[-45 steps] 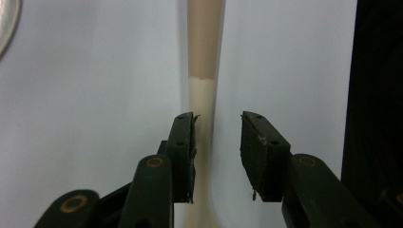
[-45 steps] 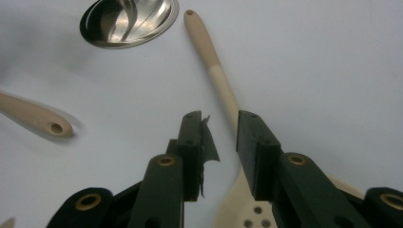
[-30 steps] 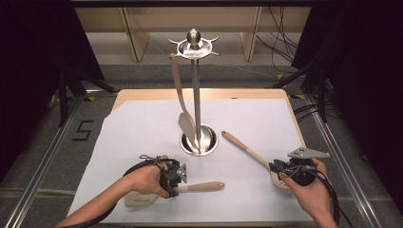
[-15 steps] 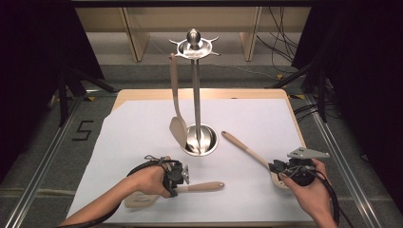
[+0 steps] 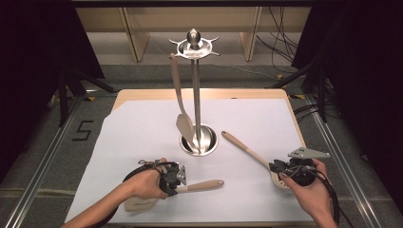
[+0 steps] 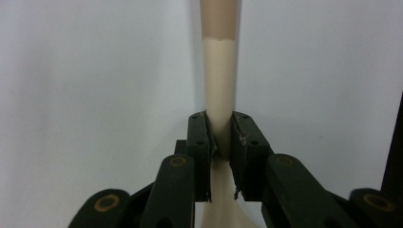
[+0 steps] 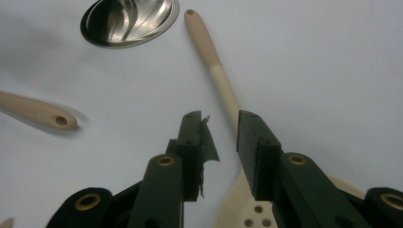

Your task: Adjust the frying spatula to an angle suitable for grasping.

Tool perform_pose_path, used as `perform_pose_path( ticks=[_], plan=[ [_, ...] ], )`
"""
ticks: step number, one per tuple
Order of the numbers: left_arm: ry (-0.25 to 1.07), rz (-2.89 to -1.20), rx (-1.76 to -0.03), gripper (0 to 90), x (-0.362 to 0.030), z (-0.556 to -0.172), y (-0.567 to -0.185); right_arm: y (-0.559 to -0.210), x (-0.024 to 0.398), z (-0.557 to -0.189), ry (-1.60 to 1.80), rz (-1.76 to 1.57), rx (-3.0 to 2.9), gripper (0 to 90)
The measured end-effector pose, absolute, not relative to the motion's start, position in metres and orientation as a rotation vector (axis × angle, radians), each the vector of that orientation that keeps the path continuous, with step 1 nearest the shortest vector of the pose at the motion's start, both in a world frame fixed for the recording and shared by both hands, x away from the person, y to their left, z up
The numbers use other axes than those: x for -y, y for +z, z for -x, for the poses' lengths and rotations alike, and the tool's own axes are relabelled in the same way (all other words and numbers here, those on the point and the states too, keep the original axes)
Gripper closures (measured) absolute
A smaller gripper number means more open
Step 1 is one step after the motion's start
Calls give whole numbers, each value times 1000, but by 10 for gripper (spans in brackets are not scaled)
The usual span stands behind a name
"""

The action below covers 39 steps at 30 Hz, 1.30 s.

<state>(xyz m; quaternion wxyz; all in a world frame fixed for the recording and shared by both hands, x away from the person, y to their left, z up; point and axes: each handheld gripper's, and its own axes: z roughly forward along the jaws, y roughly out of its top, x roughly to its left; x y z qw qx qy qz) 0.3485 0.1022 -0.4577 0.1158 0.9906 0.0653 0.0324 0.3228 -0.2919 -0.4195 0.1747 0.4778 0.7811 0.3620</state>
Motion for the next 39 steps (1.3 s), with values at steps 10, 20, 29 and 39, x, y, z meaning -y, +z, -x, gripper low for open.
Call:
perform_pose_path(
  ticks=[10,20,29,39],
  plan=[
    [132,-2711,-246,779,-115,-345,-449,-420,291,-322,1044,-1376,-2204,721],
    [189,-2442,-365,779,-126,-338,-433,-419,293,-323,1030,-1353,-2190,721],
    [254,-2221,-492,780,-133,-331,-423,-420,290,-323,1060,-1389,-2186,722],
    [317,-1968,-578,780,-143,-328,-414,-420,292,-324,1035,-1336,-2188,722]
  ],
)
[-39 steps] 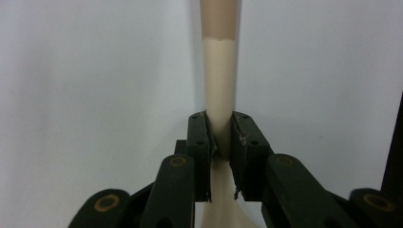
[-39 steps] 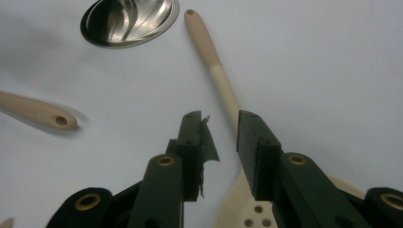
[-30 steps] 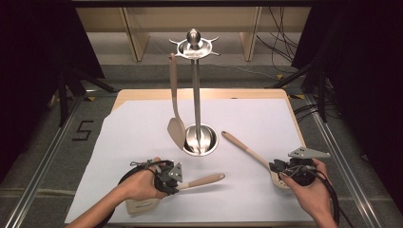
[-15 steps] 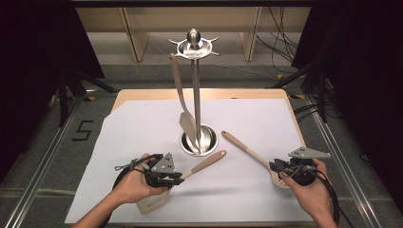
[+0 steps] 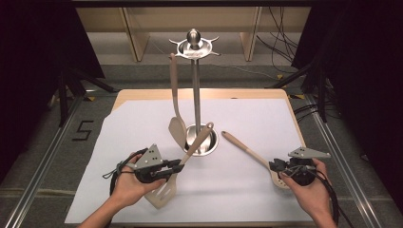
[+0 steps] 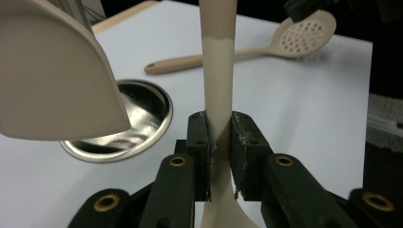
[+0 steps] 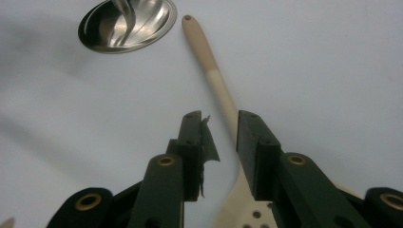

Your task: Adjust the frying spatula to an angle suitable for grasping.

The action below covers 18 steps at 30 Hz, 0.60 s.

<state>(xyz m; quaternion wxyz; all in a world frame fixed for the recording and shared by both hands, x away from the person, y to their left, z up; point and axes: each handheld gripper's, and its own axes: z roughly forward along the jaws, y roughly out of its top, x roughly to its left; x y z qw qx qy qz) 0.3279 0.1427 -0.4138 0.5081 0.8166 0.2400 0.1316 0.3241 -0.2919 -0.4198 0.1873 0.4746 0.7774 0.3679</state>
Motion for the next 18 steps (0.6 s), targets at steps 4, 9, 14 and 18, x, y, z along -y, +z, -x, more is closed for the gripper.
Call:
perform_pose_path(
  ticks=[4,9,14,18],
  plan=[
    [317,-1920,-584,780,-143,-326,-412,-420,290,-323,1056,-1373,-2186,722],
    [326,-1850,-582,780,-144,-325,-406,-419,292,-324,1040,-1343,-2181,722],
    [332,-1775,-590,780,-145,-325,-404,-420,289,-322,1063,-1392,-2186,722],
    [330,-1747,-606,780,-146,-323,-402,-419,289,-322,1064,-1387,-2173,722]
  ],
)
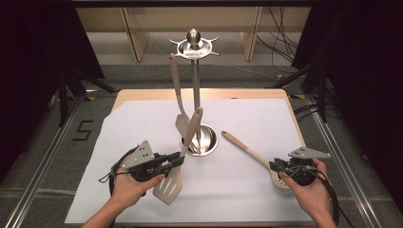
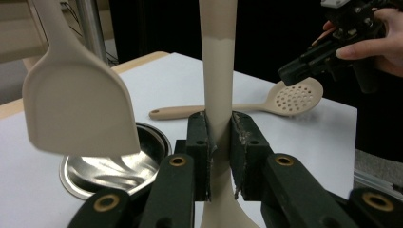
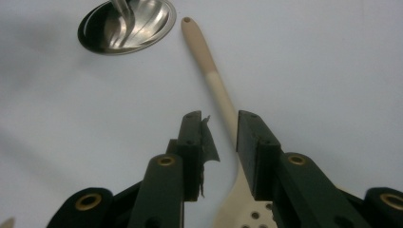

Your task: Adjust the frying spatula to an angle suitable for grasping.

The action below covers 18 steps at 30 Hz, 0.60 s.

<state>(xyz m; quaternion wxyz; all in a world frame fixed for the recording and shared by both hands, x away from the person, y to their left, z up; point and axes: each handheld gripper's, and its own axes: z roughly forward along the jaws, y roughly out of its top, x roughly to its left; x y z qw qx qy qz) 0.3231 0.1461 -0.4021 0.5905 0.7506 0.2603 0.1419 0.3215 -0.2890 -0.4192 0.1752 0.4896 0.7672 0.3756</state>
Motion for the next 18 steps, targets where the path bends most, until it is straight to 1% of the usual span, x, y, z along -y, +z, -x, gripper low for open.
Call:
perform_pose_path(
  ticks=[1,5,6,9,13,15,18],
  plan=[
    [330,-1740,-602,780,-146,-323,-402,-418,292,-323,1036,-1340,-2181,722],
    [328,-1718,-614,780,-147,-323,-399,-418,292,-323,1039,-1336,-2177,723],
    [325,-1710,-612,780,-148,-323,-399,-419,290,-321,1060,-1401,-2173,723],
    [320,-1691,-614,780,-149,-324,-397,-419,290,-321,1055,-1415,-2164,723],
    [324,-1679,-619,780,-152,-325,-395,-420,293,-325,1025,-1338,-2176,723],
    [334,-1680,-624,780,-154,-324,-393,-420,289,-323,1050,-1414,-2175,723],
    [341,-1671,-629,780,-154,-324,-392,-419,288,-323,1058,-1402,-2174,723]
  ],
)
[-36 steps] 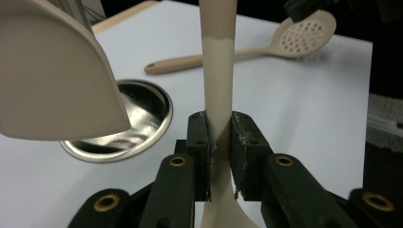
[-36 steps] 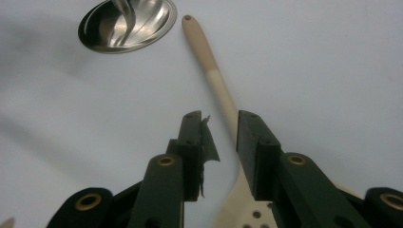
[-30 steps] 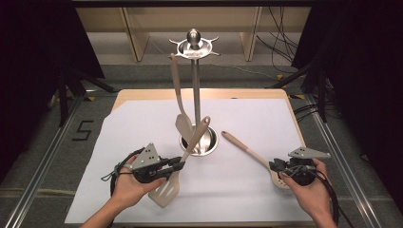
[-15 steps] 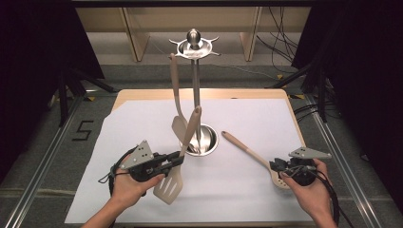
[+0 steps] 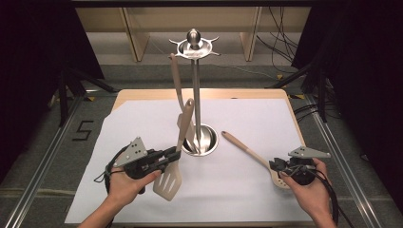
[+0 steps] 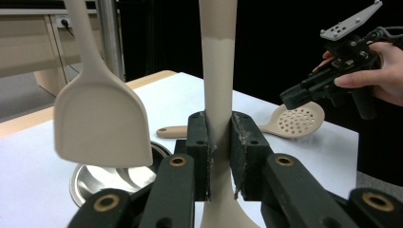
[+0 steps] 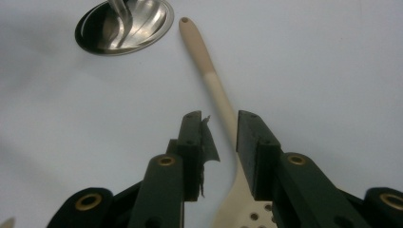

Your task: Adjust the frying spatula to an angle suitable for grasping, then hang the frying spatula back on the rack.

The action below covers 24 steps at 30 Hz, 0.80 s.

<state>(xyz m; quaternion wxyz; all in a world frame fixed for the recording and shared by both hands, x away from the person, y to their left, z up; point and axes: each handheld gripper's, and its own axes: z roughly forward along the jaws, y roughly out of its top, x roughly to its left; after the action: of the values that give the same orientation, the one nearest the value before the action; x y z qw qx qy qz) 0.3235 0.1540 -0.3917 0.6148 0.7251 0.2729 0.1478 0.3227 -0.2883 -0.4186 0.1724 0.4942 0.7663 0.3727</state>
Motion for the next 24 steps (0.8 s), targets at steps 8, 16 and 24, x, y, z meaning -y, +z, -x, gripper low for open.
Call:
perform_pose_path(
  ticks=[8,16,24],
  plan=[
    [361,-1664,-620,780,-154,-324,-388,-417,291,-322,1053,-1368,-2166,722],
    [384,-1645,-628,779,-155,-324,-383,-413,284,-323,1088,-1374,-2162,717],
    [408,-1646,-622,779,-146,-323,-379,-393,259,-315,1252,-1241,-2145,705]
  ],
)
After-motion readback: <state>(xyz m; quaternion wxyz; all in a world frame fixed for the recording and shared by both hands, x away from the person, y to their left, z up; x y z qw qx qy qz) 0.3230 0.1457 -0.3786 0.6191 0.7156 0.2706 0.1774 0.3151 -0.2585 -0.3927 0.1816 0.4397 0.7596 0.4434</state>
